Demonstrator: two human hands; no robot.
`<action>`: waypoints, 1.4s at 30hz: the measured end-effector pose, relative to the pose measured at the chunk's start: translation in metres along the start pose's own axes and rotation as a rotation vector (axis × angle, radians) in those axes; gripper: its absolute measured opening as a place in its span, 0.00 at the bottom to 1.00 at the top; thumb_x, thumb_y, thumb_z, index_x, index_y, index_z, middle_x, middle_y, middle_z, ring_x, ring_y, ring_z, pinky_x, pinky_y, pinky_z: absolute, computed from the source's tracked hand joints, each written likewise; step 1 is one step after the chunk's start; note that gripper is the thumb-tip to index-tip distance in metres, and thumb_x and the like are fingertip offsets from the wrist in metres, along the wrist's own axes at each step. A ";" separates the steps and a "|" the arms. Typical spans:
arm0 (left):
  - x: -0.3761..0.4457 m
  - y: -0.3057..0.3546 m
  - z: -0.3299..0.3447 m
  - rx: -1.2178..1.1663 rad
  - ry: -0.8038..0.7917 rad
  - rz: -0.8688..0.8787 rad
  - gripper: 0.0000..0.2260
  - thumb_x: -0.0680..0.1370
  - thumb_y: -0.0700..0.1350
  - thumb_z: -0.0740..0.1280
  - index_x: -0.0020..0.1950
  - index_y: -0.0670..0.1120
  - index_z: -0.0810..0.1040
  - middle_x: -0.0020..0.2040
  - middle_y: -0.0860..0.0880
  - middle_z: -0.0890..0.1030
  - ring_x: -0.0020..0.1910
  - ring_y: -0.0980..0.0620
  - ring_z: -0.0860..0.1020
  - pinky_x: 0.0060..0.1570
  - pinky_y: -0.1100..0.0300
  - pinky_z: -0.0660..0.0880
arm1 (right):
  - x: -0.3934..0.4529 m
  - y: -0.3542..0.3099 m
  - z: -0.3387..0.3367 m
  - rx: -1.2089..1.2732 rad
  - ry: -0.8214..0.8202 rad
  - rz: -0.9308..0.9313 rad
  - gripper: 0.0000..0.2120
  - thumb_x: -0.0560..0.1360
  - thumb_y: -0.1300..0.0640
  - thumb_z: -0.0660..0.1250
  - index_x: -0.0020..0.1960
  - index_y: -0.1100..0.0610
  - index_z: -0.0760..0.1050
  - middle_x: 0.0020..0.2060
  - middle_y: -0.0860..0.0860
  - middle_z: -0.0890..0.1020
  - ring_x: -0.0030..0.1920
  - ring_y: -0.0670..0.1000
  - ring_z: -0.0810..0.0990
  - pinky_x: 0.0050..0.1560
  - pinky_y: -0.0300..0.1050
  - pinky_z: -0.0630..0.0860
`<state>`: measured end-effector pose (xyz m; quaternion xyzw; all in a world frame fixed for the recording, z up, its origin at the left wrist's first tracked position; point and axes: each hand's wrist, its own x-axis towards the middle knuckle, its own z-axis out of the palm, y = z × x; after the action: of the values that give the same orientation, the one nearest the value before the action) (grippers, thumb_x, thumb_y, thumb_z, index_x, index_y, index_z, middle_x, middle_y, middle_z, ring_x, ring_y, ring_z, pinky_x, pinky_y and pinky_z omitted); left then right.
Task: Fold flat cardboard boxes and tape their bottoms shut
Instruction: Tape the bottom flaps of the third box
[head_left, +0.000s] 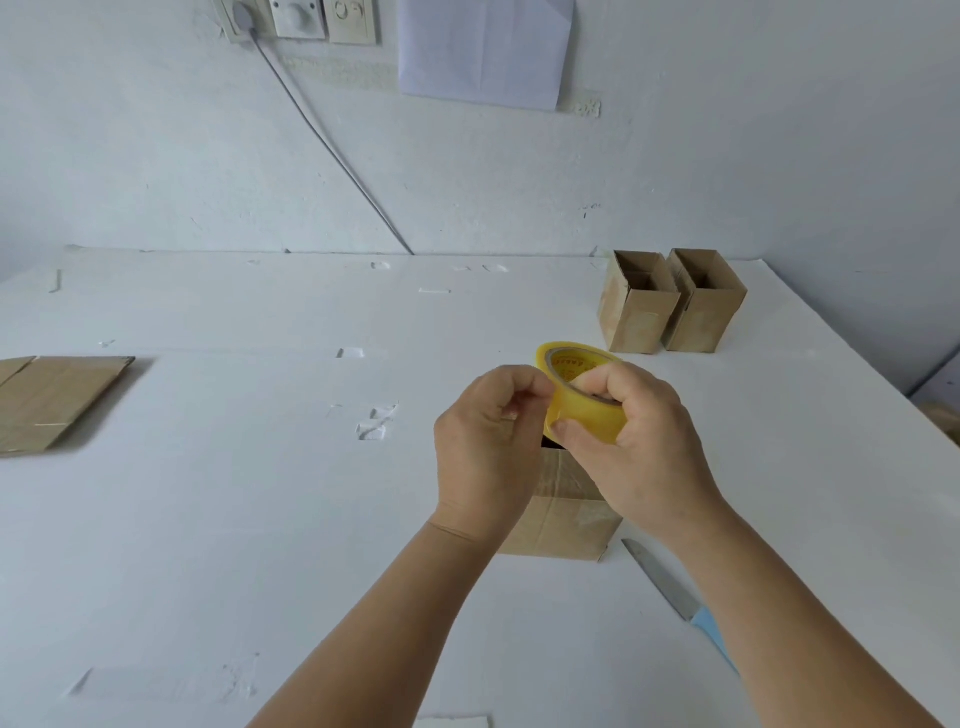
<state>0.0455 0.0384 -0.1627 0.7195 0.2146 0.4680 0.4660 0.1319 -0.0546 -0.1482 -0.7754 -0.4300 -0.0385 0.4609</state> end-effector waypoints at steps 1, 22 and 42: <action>0.000 -0.001 0.000 -0.009 -0.015 -0.015 0.17 0.74 0.33 0.68 0.39 0.58 0.76 0.35 0.59 0.79 0.35 0.62 0.76 0.40 0.72 0.71 | -0.001 0.001 0.000 0.003 -0.010 0.009 0.10 0.68 0.57 0.75 0.44 0.52 0.75 0.40 0.42 0.77 0.48 0.53 0.75 0.48 0.45 0.71; -0.003 0.008 0.003 -0.050 0.080 0.000 0.14 0.73 0.38 0.67 0.44 0.59 0.76 0.41 0.61 0.80 0.37 0.62 0.77 0.43 0.72 0.74 | 0.003 -0.003 -0.004 0.019 0.004 -0.014 0.10 0.69 0.55 0.74 0.45 0.51 0.74 0.41 0.42 0.77 0.48 0.54 0.75 0.46 0.46 0.73; 0.001 -0.005 0.000 -0.118 -0.012 -0.135 0.16 0.74 0.39 0.71 0.50 0.61 0.75 0.45 0.54 0.78 0.38 0.61 0.77 0.42 0.68 0.75 | 0.001 0.000 -0.004 0.019 0.000 -0.015 0.09 0.68 0.56 0.74 0.44 0.52 0.75 0.39 0.42 0.77 0.47 0.53 0.76 0.47 0.46 0.73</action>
<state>0.0472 0.0416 -0.1664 0.6774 0.2318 0.4428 0.5397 0.1336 -0.0572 -0.1456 -0.7676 -0.4362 -0.0381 0.4680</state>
